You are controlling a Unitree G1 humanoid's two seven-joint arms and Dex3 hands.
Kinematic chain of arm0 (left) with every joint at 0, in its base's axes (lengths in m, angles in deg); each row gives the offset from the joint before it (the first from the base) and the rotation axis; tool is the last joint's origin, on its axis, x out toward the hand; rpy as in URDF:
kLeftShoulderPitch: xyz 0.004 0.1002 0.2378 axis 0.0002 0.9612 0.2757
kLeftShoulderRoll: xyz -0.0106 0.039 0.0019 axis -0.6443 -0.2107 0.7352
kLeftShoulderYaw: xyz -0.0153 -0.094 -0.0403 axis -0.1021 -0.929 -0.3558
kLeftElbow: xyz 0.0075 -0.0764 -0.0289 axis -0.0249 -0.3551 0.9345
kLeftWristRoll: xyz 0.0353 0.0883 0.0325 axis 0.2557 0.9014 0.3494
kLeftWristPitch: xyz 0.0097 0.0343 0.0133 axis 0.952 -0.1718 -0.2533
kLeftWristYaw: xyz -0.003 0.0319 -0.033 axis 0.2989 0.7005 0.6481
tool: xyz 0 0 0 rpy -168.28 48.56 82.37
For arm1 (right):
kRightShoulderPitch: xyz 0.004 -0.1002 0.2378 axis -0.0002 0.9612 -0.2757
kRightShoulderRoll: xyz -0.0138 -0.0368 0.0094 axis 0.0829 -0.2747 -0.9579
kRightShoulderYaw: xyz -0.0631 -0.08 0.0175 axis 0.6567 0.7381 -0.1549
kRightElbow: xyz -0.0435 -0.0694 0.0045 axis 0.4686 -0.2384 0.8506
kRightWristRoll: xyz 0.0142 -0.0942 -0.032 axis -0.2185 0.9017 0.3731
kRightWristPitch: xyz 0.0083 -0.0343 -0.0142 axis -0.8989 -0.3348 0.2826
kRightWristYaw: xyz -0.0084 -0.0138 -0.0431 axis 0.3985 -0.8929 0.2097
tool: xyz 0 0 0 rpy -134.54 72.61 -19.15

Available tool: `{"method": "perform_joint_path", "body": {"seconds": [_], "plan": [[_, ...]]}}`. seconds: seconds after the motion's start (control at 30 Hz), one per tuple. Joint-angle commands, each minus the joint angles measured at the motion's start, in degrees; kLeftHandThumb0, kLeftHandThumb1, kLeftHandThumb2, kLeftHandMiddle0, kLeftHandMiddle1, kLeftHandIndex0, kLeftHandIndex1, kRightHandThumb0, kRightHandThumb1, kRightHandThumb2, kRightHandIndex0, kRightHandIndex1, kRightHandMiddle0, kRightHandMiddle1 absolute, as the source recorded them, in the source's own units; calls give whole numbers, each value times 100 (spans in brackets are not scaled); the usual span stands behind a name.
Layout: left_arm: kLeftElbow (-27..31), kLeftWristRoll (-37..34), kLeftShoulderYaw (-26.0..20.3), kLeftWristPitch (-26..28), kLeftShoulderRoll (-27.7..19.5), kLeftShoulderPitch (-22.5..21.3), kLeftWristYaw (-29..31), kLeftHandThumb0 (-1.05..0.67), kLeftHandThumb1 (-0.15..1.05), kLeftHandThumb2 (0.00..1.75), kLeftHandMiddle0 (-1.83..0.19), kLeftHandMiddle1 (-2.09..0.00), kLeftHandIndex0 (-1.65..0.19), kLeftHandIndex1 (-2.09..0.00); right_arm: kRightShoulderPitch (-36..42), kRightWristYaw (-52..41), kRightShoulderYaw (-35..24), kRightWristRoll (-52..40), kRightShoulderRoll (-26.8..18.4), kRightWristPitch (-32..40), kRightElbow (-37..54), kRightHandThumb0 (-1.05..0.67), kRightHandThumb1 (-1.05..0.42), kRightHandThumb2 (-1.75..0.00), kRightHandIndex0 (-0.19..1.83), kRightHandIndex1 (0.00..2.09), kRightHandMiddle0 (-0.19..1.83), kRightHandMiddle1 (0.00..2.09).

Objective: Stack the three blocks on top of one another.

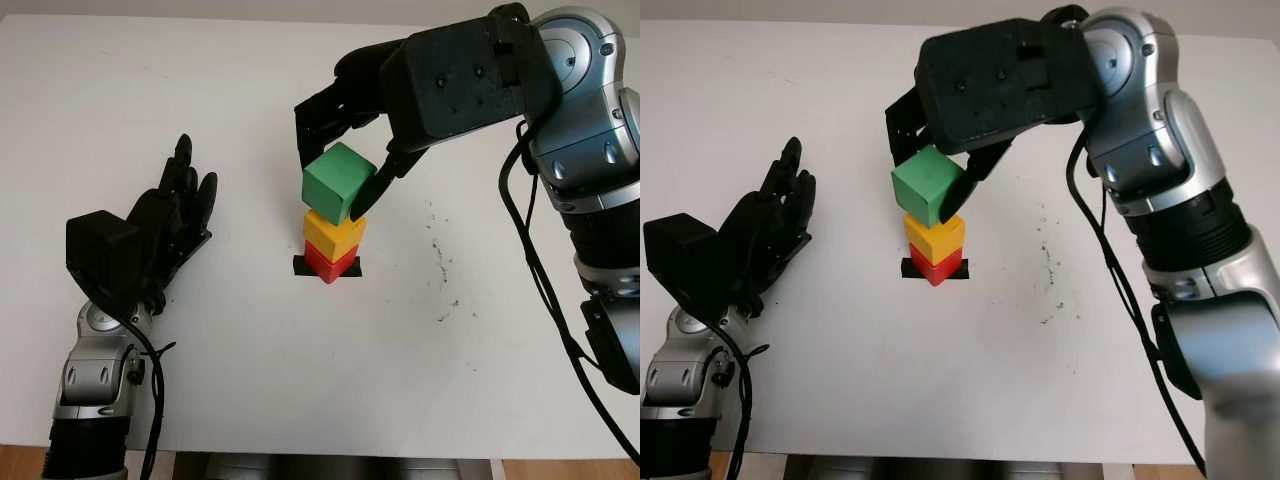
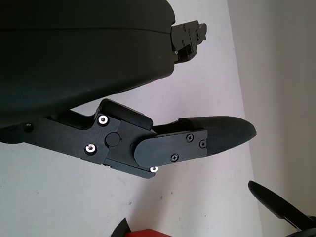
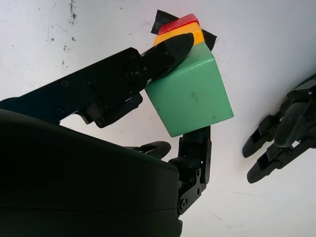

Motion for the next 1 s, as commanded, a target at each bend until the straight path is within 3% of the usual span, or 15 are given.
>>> {"method": "perform_joint_path", "body": {"seconds": [0.0,0.97], "plan": [[152,19,15,35,-15,120,-8,-76,105,59,19,0,19,0,33,20,-8,12,-73,-2,134,-46,-87,-5,42,5,43,152],[373,0,-36,246,-58,213,-20,-75,105,59,19,0,19,0,350,481,-75,-29,-71,-642,-70,-44,-89,-5,44,6,40,155]]}}
